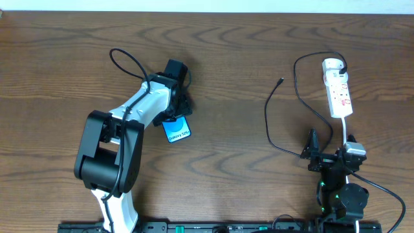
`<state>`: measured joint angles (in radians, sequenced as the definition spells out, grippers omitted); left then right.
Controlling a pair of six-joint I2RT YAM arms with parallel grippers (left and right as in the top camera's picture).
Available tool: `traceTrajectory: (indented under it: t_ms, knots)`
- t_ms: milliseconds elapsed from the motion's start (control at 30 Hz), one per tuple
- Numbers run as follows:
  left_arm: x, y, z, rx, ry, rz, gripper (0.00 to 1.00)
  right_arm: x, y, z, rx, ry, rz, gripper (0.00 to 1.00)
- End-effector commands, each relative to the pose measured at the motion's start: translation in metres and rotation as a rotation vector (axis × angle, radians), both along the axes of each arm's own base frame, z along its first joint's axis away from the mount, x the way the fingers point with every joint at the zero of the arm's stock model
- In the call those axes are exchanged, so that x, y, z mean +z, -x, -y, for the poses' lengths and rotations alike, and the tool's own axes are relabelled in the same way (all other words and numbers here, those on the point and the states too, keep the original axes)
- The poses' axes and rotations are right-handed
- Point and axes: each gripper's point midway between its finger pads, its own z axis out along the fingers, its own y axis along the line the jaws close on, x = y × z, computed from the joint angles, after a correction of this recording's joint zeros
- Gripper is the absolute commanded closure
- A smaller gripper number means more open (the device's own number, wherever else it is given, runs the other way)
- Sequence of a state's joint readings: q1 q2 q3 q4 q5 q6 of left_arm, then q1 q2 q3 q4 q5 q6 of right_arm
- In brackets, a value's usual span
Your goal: Plug charger to phone and switch on socket
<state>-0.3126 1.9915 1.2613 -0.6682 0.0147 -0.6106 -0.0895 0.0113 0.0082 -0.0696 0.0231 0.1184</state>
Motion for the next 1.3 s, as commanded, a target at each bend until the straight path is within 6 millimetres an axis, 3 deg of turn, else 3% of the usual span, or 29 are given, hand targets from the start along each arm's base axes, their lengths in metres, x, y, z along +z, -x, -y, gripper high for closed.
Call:
traceTrajectory:
  t_ms: [0,67,233,667,800,967,1267]
  knots:
    - [-0.057,0.047,0.003,0.015,0.037,-0.227,0.25,-0.001,0.0,0.002,-0.008,-0.004,0.0,0.01]
    - [-0.052,0.044,0.004,0.017,0.037,-0.228,0.25,-0.001,0.0,0.001,-0.007,-0.004,0.0,0.01]
    - [-0.018,0.027,0.007,0.022,0.053,-0.19,0.27,-0.001,0.0,0.001,-0.007,-0.004,0.0,0.01]
    - [0.067,0.018,0.04,-0.007,0.276,-0.047,0.3,-0.001,0.0,0.001,-0.008,-0.004,0.0,0.01]
    - [0.101,0.023,0.064,-0.037,0.446,-0.023,0.3,-0.001,0.0,0.002,-0.008,-0.004,0.0,0.01]
    - [0.127,0.03,0.084,-0.051,0.648,-0.054,0.3,-0.001,0.0,0.001,-0.008,-0.004,0.0,0.01]
    - [0.155,0.017,0.066,0.023,0.892,-0.06,0.3,-0.001,0.0,0.002,-0.008,-0.004,0.0,0.01]
